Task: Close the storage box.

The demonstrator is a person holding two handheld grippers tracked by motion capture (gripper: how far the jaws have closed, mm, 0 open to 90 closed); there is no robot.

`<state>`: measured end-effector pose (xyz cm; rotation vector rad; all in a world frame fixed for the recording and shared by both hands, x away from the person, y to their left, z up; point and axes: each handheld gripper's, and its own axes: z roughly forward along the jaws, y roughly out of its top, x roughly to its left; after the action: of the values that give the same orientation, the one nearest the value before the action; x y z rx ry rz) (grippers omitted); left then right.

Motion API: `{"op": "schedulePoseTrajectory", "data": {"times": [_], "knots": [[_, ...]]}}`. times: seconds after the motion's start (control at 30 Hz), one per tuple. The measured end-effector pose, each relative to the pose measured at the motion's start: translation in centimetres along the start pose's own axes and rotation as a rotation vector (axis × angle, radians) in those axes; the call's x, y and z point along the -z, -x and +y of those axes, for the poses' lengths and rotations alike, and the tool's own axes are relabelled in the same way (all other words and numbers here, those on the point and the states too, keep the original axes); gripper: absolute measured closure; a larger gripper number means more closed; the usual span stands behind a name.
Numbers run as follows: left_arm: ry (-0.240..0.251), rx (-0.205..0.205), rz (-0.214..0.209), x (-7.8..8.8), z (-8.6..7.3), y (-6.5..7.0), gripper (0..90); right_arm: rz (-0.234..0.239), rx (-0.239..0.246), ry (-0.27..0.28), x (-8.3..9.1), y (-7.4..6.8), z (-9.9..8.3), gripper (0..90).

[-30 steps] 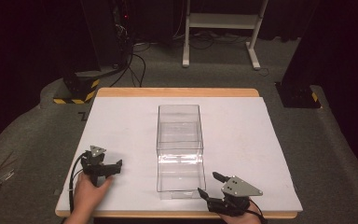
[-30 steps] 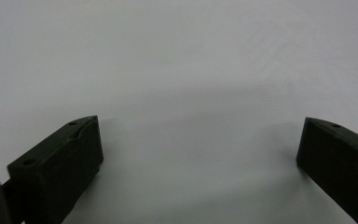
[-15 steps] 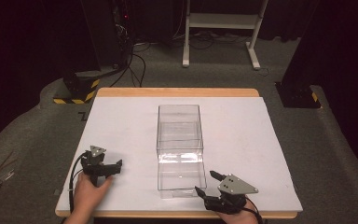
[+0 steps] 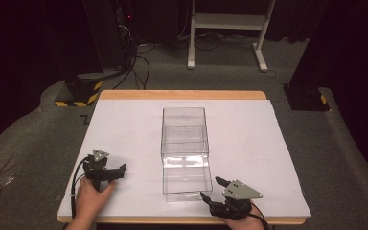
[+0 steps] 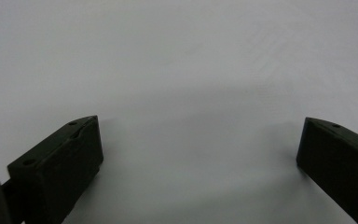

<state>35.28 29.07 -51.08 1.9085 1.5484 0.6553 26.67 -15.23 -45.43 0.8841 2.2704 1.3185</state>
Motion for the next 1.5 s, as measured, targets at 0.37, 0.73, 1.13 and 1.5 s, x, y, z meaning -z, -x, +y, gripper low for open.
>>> {"op": "schedulePoseTrajectory", "data": {"times": [0.37,0.73,1.13,1.5], "knots": [[0.000,0.001,0.000,0.0,0.0,0.0,0.6,-0.021,-0.004,-0.004,-0.9,0.0,0.2,25.2],[0.000,0.000,0.000,0.0,0.0,0.0,0.6,-0.060,-0.018,0.015,-1.6,0.3,0.6,21.2],[0.000,0.000,0.000,0.0,0.0,0.0,0.6,-0.067,-0.010,-0.006,-2.5,0.7,1.1,19.3],[-0.002,0.000,-0.001,0.0,0.0,0.0,0.6,-0.064,-0.011,-0.019,-3.2,1.4,1.3,18.0]]}}
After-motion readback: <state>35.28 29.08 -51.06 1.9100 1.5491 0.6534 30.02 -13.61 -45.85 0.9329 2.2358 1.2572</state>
